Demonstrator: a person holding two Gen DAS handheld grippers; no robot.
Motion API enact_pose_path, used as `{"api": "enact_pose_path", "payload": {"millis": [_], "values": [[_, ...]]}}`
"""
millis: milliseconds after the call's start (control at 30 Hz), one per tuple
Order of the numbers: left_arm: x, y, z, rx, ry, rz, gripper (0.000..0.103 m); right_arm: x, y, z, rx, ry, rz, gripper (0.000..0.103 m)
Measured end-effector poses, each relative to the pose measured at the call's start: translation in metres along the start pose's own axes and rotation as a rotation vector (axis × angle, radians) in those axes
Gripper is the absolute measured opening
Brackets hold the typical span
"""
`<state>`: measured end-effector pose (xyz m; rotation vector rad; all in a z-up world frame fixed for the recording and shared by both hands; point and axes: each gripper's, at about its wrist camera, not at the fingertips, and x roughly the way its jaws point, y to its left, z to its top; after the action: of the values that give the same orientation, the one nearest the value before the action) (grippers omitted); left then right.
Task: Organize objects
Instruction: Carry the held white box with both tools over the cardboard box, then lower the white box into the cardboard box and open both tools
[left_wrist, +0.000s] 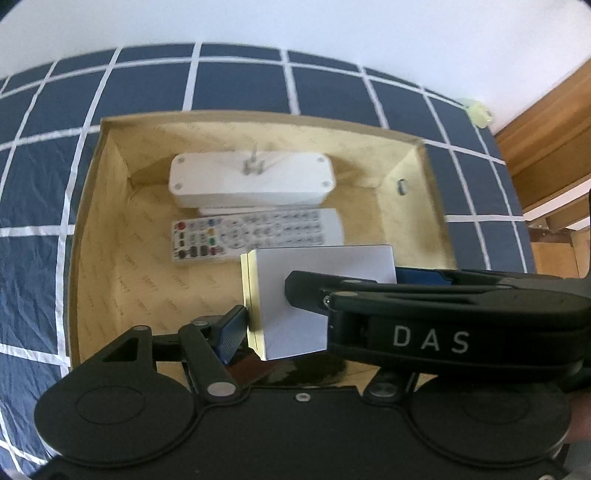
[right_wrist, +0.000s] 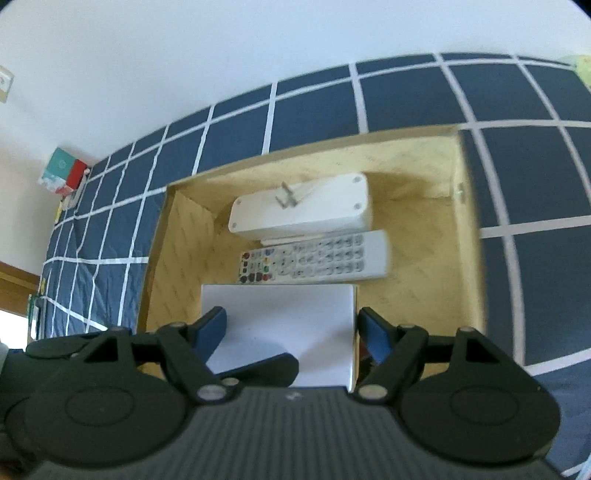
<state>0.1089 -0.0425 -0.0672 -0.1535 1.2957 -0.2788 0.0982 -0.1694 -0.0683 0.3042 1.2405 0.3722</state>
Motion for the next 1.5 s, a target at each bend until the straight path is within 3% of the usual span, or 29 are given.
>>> {"api": "enact_pose_path", "payload": {"millis": [333, 733, 1100, 1500], "values": [[0.040, 0.032, 0.008, -0.024, 0.069, -0.025, 0.065, 0.054, 0.001, 0.007, 0.022, 0.075, -0.022, 0.078], [0.066, 0.045, 0.021, -0.032, 0.114, -0.039, 0.065, 0.088, -0.007, 0.016, 0.044, 0.129, -0.043, 0.078], [0.068, 0.045, 0.024, -0.039, 0.136, -0.032, 0.064, 0.094, -0.008, 0.022, 0.043, 0.148, -0.049, 0.077], [0.052, 0.045, 0.019, -0.048, 0.103, -0.019, 0.065, 0.083, -0.011, 0.018, 0.043, 0.123, -0.051, 0.076]]}}
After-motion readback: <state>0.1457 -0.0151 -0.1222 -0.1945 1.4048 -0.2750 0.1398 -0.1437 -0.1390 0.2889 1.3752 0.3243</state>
